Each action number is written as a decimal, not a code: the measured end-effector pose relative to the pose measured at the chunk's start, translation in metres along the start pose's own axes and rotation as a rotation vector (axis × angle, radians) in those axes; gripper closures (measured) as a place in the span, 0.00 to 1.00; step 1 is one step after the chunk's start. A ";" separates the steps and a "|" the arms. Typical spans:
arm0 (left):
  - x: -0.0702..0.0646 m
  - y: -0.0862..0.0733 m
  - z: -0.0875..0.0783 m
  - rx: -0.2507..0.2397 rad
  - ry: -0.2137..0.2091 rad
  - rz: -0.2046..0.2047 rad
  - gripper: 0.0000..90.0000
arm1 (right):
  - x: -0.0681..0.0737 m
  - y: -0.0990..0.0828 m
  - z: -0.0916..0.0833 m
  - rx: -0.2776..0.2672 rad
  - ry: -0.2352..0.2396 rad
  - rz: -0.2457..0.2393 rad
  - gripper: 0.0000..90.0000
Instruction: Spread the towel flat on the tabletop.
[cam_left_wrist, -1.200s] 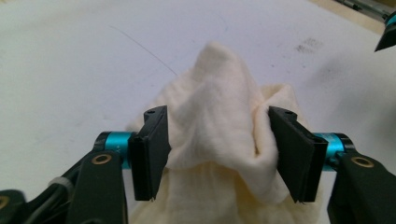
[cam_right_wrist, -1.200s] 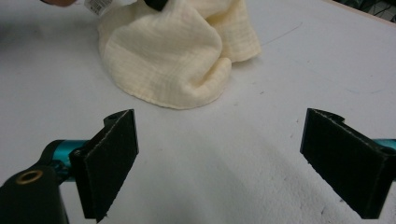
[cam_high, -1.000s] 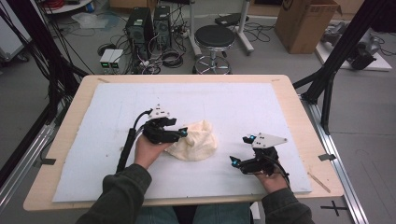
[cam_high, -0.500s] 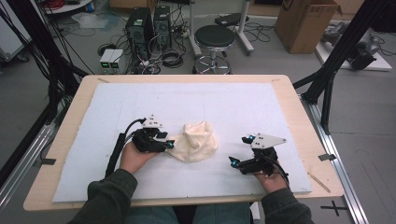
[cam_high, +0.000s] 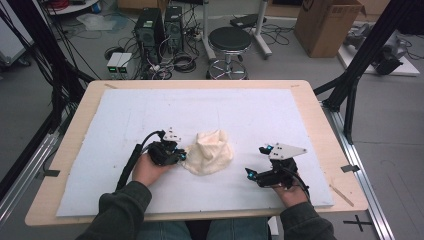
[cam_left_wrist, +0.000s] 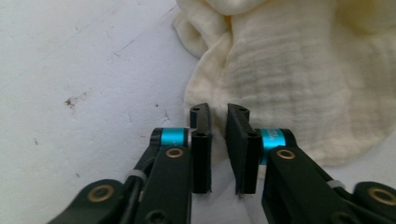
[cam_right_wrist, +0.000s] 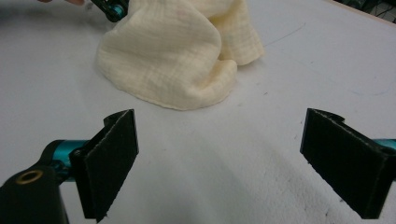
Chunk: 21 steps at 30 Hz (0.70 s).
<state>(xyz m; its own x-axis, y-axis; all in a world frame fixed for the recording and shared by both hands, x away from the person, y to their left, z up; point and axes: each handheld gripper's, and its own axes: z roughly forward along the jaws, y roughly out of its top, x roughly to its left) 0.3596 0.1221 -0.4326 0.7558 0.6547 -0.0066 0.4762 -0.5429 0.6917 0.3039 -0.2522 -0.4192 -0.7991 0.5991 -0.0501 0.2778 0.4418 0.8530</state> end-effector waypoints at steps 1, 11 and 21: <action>-0.001 0.000 0.000 0.003 0.007 0.002 0.92 | 0.000 0.000 0.000 0.000 0.000 0.000 0.12; -0.004 0.001 -0.017 -0.015 0.039 0.031 0.97 | 0.000 0.000 0.001 0.005 0.002 -0.003 0.12; -0.017 -0.021 -0.048 -0.014 0.054 0.057 0.96 | 0.001 0.000 0.002 0.012 0.007 -0.013 0.12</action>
<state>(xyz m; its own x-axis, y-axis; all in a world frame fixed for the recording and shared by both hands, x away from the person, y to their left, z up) 0.3155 0.1479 -0.4129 0.7561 0.6506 0.0713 0.4269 -0.5728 0.6997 0.3041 -0.2500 -0.4203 -0.8063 0.5887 -0.0570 0.2739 0.4571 0.8462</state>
